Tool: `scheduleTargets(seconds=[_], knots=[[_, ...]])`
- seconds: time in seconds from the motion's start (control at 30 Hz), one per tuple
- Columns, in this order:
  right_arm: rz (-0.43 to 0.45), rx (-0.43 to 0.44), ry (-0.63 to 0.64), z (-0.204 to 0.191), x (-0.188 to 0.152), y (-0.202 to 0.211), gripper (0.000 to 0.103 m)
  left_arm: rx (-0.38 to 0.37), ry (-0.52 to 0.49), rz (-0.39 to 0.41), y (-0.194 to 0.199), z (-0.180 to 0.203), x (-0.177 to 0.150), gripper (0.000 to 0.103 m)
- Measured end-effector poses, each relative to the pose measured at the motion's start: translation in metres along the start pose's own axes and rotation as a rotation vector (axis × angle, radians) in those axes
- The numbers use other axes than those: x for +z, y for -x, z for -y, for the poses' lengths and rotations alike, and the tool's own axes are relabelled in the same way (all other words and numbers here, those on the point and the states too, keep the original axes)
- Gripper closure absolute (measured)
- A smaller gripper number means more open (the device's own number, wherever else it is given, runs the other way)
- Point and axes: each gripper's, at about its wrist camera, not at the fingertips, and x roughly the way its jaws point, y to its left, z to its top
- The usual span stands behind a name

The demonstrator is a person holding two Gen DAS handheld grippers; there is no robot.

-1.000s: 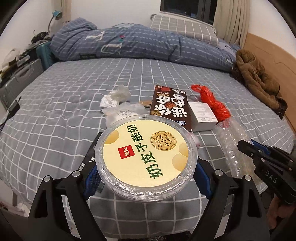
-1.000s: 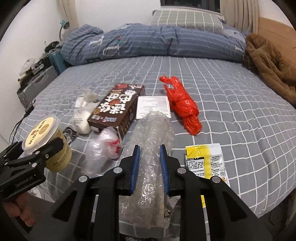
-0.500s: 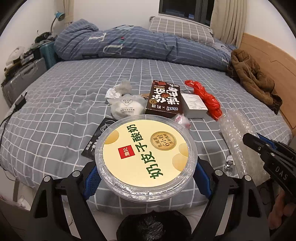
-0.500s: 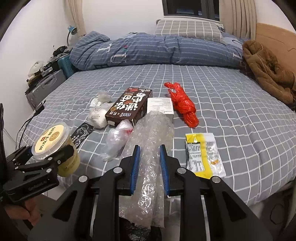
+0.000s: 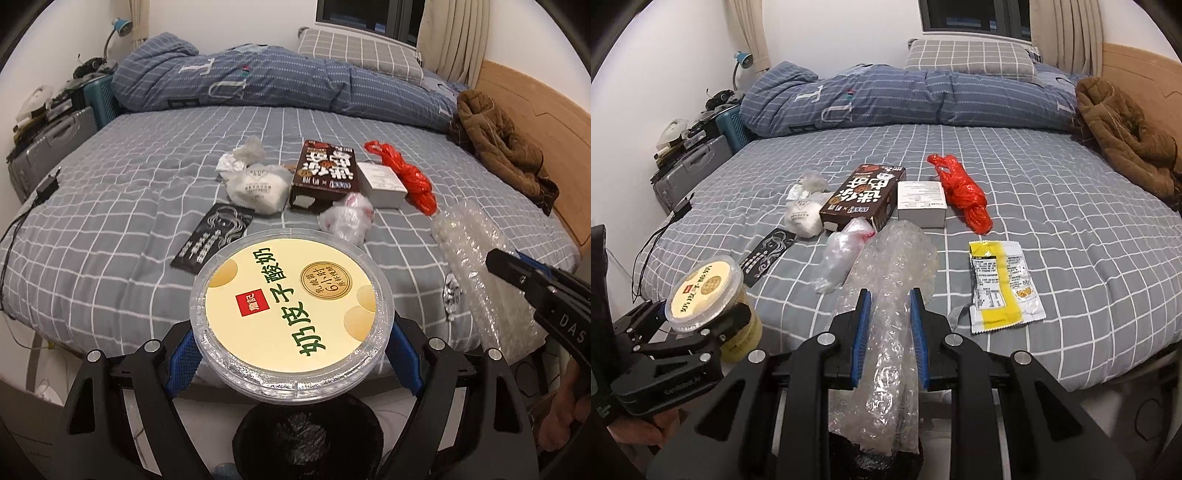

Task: Collect trash
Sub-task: 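Lift the yogurt cup and bubble wrap and carry both toward the trash bin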

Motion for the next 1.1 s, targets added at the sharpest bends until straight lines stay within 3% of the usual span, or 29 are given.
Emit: scheduleTargets(seconds=[1.1], knots=[[-0.118,0.015,-0.004,-0.027,-0.094,0.006,0.082,0.010,0.046,-0.169,-0.004,-0.016,-0.102,0.021]])
